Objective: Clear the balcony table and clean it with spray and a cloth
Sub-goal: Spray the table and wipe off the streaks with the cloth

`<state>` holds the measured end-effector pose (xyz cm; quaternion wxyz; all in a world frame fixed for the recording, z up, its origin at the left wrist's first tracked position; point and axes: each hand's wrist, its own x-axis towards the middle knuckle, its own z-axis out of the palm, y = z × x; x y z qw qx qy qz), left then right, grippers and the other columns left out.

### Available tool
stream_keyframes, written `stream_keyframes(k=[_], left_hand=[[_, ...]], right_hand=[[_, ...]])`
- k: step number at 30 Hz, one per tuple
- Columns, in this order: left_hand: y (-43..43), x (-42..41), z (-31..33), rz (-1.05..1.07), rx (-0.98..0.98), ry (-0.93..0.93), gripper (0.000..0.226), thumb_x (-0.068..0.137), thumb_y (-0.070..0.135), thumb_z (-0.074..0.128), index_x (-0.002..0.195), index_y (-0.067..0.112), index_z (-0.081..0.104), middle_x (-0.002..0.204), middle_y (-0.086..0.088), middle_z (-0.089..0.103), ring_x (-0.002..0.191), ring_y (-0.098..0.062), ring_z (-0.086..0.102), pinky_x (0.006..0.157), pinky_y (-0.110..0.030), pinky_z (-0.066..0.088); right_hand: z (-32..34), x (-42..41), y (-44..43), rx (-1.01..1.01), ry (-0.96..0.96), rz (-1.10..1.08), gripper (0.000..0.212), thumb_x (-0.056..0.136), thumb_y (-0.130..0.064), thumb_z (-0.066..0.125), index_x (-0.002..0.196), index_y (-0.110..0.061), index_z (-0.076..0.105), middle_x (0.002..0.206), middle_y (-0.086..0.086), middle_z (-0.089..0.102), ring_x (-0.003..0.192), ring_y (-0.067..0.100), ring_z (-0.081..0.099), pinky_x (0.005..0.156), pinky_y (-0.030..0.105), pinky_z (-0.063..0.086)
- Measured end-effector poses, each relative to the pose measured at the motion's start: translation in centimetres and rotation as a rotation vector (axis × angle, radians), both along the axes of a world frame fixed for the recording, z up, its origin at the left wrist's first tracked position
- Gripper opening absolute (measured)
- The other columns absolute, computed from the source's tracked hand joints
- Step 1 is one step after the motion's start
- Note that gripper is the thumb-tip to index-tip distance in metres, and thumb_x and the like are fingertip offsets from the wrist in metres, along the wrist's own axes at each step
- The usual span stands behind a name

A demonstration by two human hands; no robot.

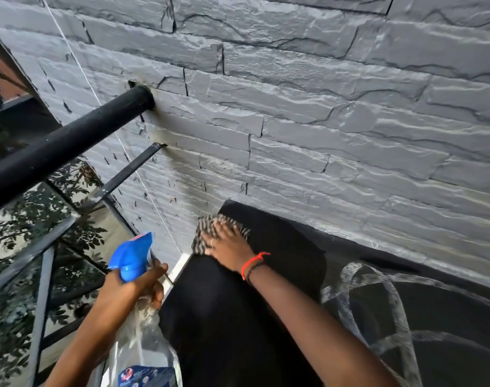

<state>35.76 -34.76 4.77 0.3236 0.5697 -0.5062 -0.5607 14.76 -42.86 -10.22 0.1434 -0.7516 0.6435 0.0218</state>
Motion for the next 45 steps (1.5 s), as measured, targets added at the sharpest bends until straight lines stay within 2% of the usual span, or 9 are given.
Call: stream_keyframes(k=[8, 13, 19, 22, 26, 30, 34, 41, 45], left_hand=[[1.4, 0.5, -0.3, -0.023, 0.002, -0.051, 0.034, 0.085, 0.016, 0.065, 0.078, -0.015, 0.053, 0.052, -0.022, 0.055, 0.051, -0.025, 0.047, 0.062, -0.038, 0.037], [1.9, 1.3, -0.3, -0.006, 0.035, 0.008, 0.022, 0.086, 0.013, 0.064, 0.084, -0.006, 0.055, 0.053, -0.021, 0.053, 0.052, -0.028, 0.048, 0.064, -0.044, 0.038], [2.8, 2.3, -0.3, -0.018, -0.035, 0.025, 0.021, 0.088, 0.010, 0.062, 0.090, -0.008, 0.051, 0.051, -0.018, 0.053, 0.046, -0.023, 0.046, 0.046, -0.022, 0.039], [3.3, 2.4, -0.4, -0.028, -0.015, 0.050, 0.016, 0.088, 0.011, 0.062, 0.087, -0.001, 0.052, 0.052, -0.018, 0.053, 0.046, -0.024, 0.046, 0.046, -0.024, 0.040], [3.7, 1.8, -0.4, -0.049, 0.015, 0.074, 0.017, 0.089, 0.010, 0.060, 0.080, 0.001, 0.050, 0.052, -0.018, 0.052, 0.040, -0.020, 0.046, 0.043, -0.021, 0.041], [3.9, 1.1, -0.2, -0.065, 0.033, 0.114, 0.017, 0.089, 0.013, 0.061, 0.077, 0.005, 0.051, 0.052, -0.016, 0.052, 0.041, -0.021, 0.045, 0.050, -0.031, 0.040], [3.9, 1.1, 0.5, -0.076, 0.012, 0.127, 0.014, 0.089, 0.014, 0.062, 0.081, 0.008, 0.052, 0.053, -0.016, 0.054, 0.042, -0.022, 0.047, 0.051, -0.031, 0.043], [5.4, 3.3, 1.5, -0.057, -0.032, 0.110, 0.011, 0.089, 0.011, 0.061, 0.089, 0.006, 0.051, 0.053, -0.014, 0.053, 0.040, -0.016, 0.048, 0.043, -0.022, 0.043], [6.8, 4.5, 1.4, -0.031, -0.027, 0.127, 0.010, 0.088, 0.011, 0.061, 0.090, 0.006, 0.053, 0.049, -0.009, 0.055, 0.040, -0.017, 0.049, 0.046, -0.022, 0.044]], right_hand=[[0.1, -5.0, -3.4, 0.066, 0.001, -0.240, 0.060, 0.096, -0.054, 0.030, 0.149, -0.035, 0.011, 0.158, 0.007, -0.003, 0.146, 0.022, -0.002, 0.118, 0.043, 0.003], [-0.4, -6.6, -0.1, 0.004, -0.041, -0.381, 0.057, 0.095, -0.052, 0.034, 0.147, -0.036, 0.018, 0.158, 0.004, 0.003, 0.145, 0.022, 0.005, 0.118, 0.043, 0.009], [-0.9, -10.6, 7.7, -0.034, -0.024, -0.553, 0.054, 0.096, -0.047, 0.036, 0.147, -0.034, 0.023, 0.157, 0.010, 0.008, 0.145, 0.024, 0.010, 0.118, 0.042, 0.010], [-1.8, -9.4, 14.0, -0.104, 0.024, -0.448, 0.053, 0.097, -0.044, 0.030, 0.147, -0.029, 0.020, 0.156, 0.015, 0.013, 0.145, 0.023, 0.004, 0.118, 0.034, 0.001], [-2.4, -3.2, 22.0, -0.146, 0.062, -0.287, 0.052, 0.090, -0.045, 0.034, 0.142, -0.035, 0.034, 0.151, 0.015, 0.030, 0.138, 0.028, 0.029, 0.110, 0.039, 0.015], [-3.5, 3.1, 29.1, -0.202, 0.060, -0.092, 0.050, 0.088, -0.049, 0.042, 0.137, -0.039, 0.039, 0.146, 0.014, 0.039, 0.135, 0.030, 0.036, 0.105, 0.044, 0.022], [-4.9, 4.5, 35.7, -0.277, 0.168, 0.083, 0.043, 0.097, -0.048, 0.028, 0.138, -0.041, 0.037, 0.146, 0.009, 0.033, 0.136, 0.029, 0.025, 0.108, 0.044, 0.017], [-0.8, 0.2, 31.7, -0.183, 0.108, -0.163, 0.049, 0.087, -0.035, 0.038, 0.136, -0.029, 0.046, 0.146, 0.014, 0.037, 0.138, 0.024, 0.032, 0.109, 0.036, 0.020], [-1.0, 3.7, 26.1, -0.081, 0.067, -0.304, 0.046, 0.088, -0.031, 0.044, 0.134, -0.032, 0.048, 0.144, 0.016, 0.040, 0.135, 0.031, 0.036, 0.111, 0.043, 0.030]])
